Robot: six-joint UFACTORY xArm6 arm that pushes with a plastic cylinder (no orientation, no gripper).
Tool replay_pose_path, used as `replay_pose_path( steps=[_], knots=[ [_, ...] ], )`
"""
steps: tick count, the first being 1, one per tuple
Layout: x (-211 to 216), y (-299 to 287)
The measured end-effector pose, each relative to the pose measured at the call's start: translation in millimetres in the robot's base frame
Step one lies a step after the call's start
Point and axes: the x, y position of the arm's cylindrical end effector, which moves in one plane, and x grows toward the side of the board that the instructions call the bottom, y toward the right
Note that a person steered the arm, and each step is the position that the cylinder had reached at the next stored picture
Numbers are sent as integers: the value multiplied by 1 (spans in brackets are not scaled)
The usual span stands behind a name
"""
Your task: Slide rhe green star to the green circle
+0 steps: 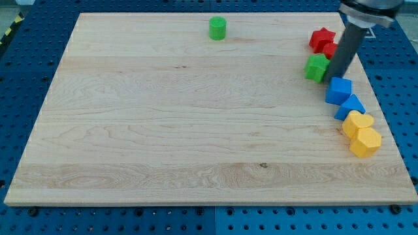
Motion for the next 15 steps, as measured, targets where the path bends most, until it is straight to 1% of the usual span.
replay_pose_path(
  steps=[2, 3, 4, 5, 6, 8, 9, 10, 11, 13, 15],
  knots=[
    [-3, -63],
    [9, -58],
    [26, -19],
    [22, 8],
    [16, 20],
    [0, 10],
    [-10, -14],
    [-32, -21],
    [-47, -43],
    [-66, -124],
    [-87, -184]
  ],
)
